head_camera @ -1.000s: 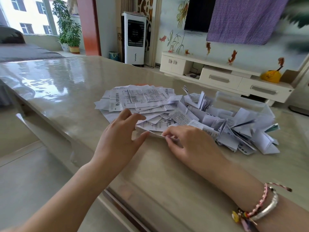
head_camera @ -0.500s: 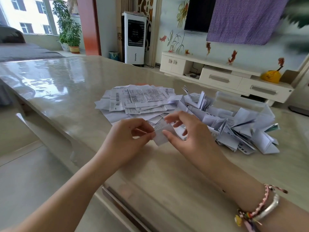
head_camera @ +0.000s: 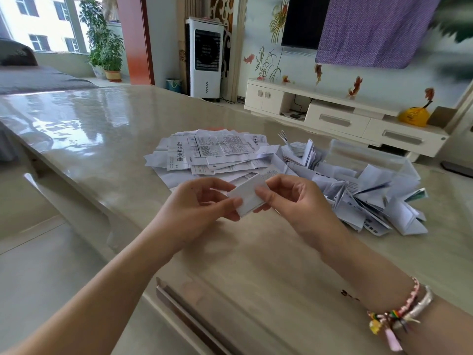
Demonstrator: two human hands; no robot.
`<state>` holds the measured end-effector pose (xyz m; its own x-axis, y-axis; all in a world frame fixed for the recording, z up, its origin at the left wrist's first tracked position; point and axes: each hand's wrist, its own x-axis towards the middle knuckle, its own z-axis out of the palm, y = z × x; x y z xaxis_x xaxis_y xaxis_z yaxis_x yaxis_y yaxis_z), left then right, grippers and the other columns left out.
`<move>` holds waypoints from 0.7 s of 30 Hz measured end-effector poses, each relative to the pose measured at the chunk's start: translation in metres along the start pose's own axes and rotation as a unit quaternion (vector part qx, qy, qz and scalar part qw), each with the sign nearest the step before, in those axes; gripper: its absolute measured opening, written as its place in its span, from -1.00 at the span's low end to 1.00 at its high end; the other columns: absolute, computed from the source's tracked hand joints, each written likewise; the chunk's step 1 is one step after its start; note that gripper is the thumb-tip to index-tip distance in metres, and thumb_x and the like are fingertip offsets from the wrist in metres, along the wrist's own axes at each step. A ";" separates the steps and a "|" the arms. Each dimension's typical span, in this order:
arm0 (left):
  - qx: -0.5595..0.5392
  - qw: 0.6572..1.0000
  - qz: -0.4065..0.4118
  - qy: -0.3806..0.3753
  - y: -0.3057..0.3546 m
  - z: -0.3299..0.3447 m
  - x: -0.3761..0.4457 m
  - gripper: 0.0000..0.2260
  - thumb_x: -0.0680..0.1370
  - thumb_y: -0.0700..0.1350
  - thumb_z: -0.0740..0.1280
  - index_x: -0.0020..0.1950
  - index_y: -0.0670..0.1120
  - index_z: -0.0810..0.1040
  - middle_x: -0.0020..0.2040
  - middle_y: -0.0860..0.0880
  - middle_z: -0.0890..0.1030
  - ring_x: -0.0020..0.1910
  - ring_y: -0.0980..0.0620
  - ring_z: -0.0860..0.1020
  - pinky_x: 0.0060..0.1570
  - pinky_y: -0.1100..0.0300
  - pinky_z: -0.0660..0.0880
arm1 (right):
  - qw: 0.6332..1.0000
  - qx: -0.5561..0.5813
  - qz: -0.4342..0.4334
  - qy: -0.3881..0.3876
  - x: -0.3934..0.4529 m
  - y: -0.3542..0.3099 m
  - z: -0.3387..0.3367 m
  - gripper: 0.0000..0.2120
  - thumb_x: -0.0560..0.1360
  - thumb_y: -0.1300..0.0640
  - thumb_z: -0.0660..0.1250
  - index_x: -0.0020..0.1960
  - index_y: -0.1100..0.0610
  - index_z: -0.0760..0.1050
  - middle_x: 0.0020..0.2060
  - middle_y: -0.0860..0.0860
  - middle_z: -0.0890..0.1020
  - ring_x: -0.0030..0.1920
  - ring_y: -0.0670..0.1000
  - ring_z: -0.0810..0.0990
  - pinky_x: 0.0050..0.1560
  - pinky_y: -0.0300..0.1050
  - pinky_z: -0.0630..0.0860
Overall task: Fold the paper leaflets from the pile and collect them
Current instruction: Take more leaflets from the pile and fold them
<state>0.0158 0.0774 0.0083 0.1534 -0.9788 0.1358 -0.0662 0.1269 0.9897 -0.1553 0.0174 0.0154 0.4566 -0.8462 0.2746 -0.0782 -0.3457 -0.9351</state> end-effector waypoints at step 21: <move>0.496 0.861 0.095 0.057 -0.031 -0.026 0.090 -0.70 0.58 0.19 0.18 0.20 0.12 0.56 0.48 0.05 0.30 0.49 -0.04 0.15 0.42 -0.03 0.08 | 0.978 0.056 0.149 0.137 0.067 -0.033 -0.031 -0.72 0.56 0.38 0.18 0.18 0.17 0.52 0.00 0.07 0.64 -0.08 -0.07 0.65 -0.08 -0.16 0.48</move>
<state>0.0573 -0.0105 -0.0093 0.1395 -0.9259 0.3509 -0.9016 0.0278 0.4318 -0.1494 -0.0403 0.0714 0.1731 -0.9847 0.0213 -0.0677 -0.0335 -0.9971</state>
